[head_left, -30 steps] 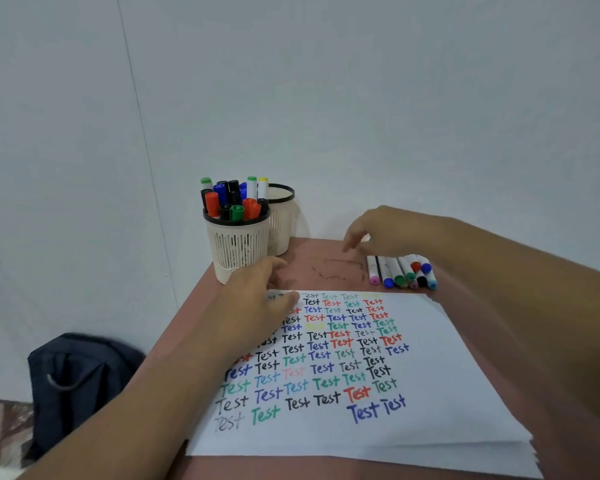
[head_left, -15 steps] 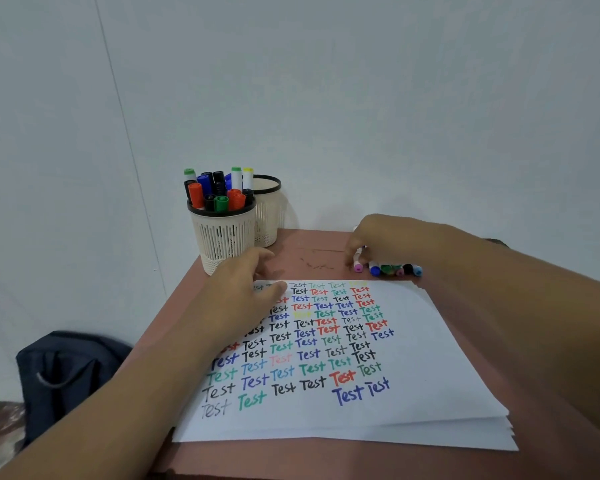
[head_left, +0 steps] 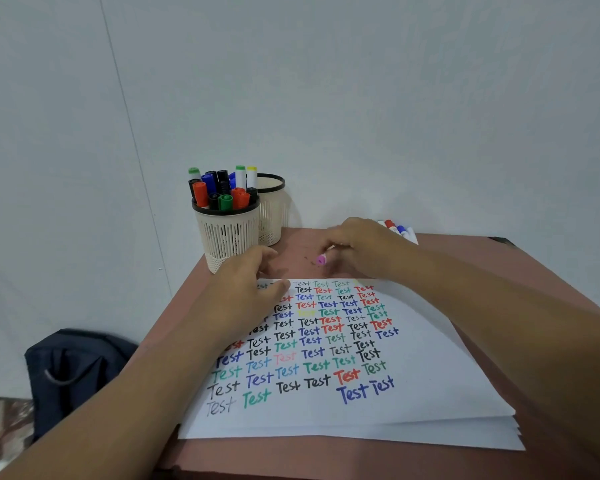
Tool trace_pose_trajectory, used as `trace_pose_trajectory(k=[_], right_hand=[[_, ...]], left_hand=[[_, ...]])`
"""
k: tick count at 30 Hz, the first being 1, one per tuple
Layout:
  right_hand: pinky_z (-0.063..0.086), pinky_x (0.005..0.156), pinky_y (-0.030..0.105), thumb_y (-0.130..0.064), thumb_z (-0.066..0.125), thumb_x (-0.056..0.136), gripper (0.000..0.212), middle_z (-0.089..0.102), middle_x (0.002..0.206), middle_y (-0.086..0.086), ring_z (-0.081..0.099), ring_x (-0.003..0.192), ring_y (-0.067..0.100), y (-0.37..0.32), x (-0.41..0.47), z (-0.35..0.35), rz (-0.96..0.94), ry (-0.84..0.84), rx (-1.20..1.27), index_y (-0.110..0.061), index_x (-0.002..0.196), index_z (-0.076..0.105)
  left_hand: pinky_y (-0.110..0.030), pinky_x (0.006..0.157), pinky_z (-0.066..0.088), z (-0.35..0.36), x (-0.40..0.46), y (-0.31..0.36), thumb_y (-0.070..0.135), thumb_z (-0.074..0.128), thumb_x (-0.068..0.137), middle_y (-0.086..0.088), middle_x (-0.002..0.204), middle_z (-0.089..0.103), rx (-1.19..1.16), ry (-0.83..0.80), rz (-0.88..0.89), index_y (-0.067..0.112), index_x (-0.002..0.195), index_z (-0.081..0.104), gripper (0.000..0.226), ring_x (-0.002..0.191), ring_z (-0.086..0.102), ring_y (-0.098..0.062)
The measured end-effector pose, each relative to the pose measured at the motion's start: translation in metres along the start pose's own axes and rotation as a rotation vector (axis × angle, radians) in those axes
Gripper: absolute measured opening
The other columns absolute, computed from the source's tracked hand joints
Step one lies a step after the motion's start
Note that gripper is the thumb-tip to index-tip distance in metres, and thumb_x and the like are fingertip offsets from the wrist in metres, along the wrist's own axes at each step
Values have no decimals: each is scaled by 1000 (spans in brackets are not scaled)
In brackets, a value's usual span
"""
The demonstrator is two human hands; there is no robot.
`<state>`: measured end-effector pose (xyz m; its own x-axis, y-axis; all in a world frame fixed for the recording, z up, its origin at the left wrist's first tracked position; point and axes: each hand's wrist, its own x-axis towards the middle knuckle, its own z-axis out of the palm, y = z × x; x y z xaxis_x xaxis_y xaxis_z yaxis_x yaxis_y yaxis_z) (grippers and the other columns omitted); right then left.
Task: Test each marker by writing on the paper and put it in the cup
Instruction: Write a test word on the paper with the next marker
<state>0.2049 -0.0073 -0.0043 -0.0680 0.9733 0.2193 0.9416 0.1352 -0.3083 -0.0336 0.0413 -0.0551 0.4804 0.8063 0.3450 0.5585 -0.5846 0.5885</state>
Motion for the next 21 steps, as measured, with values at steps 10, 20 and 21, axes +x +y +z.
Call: trace_pose_trajectory(k=[10, 20, 21], right_hand=[[57, 75, 24, 2, 56, 102, 19, 79, 97, 4, 74, 93, 12, -39, -14, -19, -64, 279, 949, -14, 99, 66], [63, 80, 34, 0, 51, 105, 17, 78, 109, 8, 73, 84, 19, -50, -23, -8, 22, 285, 1143, -17, 109, 56], [62, 80, 35, 0, 53, 104, 23, 77, 112, 5, 71, 81, 19, -49, -22, -9, 63, 331, 1013, -21, 113, 54]], left_hand=[[-27, 95, 46, -1, -2, 1, 48, 69, 90, 26, 122, 47, 6, -5, 57, 39, 140, 47, 55, 110, 47, 3], [-26, 64, 46, -6, -6, 9, 40, 53, 102, 11, 85, 62, 19, -12, 65, 34, 101, 57, 7, 76, 56, -4], [-23, 61, 41, -6, -6, 10, 38, 52, 102, 11, 84, 61, 17, -2, 63, 33, 101, 57, 7, 76, 55, -4]])
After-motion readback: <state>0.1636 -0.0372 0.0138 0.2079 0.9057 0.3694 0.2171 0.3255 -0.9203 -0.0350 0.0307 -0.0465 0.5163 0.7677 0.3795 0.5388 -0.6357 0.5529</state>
